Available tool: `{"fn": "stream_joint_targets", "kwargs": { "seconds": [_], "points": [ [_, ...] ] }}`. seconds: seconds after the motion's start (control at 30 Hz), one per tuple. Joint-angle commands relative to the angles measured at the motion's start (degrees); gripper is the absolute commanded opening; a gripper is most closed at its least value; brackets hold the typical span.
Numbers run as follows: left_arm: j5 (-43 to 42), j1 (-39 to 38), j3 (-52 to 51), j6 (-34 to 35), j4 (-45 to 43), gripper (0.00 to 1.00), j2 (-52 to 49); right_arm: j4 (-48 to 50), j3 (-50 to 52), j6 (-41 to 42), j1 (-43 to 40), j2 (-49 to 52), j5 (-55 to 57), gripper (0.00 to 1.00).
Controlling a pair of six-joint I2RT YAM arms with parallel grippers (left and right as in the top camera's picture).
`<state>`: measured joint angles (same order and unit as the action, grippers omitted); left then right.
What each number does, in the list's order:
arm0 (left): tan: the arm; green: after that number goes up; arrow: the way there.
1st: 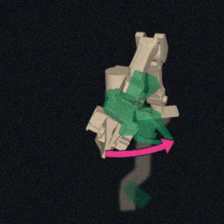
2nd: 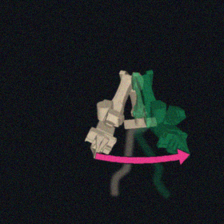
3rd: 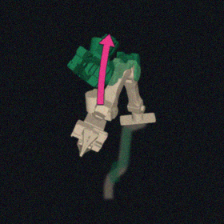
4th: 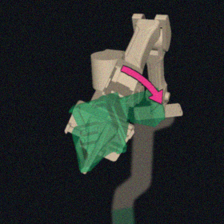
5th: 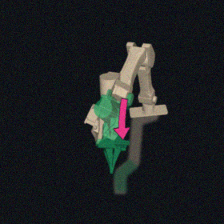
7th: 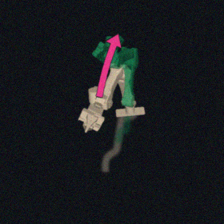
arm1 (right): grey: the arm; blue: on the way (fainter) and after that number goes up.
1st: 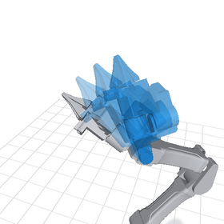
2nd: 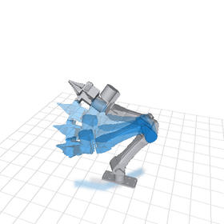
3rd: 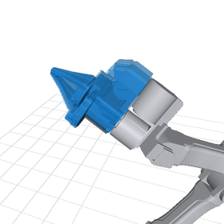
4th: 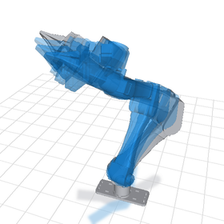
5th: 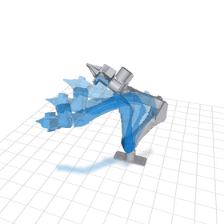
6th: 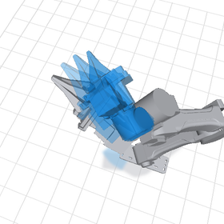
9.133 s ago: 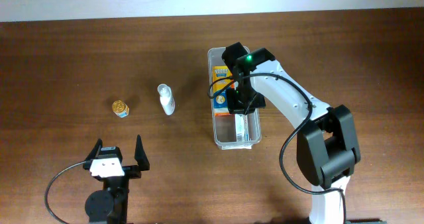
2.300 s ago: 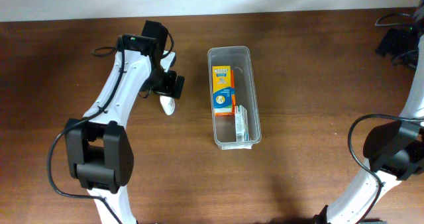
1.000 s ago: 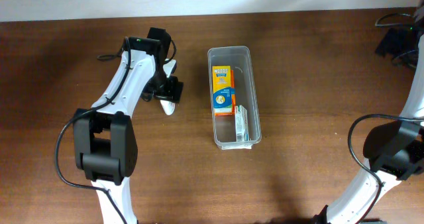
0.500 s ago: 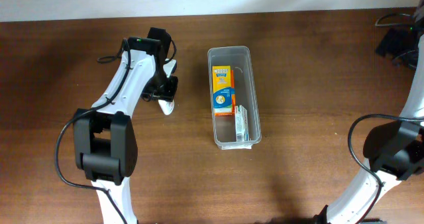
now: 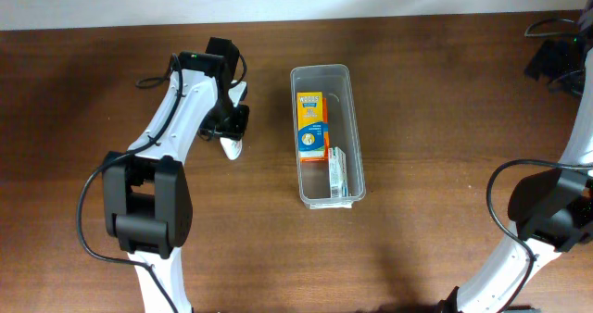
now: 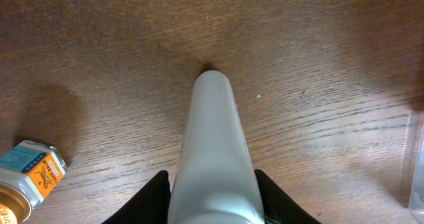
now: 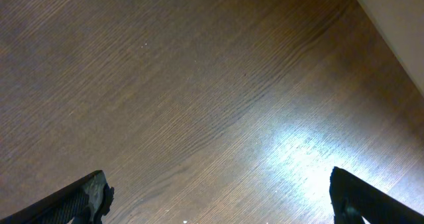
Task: Pack container
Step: 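Lower the left gripper and grasp the white bottle, then lift the white bottle and carry it toward the container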
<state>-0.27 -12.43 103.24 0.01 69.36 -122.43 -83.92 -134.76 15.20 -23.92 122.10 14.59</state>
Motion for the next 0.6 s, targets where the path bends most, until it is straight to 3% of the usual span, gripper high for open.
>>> {"fn": "stream_joint_targets", "kwargs": {
  "seconds": [0.0,0.27,0.57],
  "points": [
    [-0.37,0.09,0.90,-0.02,-0.11,0.38,-0.39,0.00,-0.42,0.22,-0.48,0.15,1.07,0.98],
    [-0.37,0.09,0.92,-0.02,-0.11,0.25,-0.35,0.00,-0.42,0.22,-0.48,0.15,1.07,0.98],
    [-1.57,0.09,3.63,0.00,2.34,0.24,-0.35,0.00,-0.42,0.22,-0.48,0.15,1.09,0.98]
  ]
}}
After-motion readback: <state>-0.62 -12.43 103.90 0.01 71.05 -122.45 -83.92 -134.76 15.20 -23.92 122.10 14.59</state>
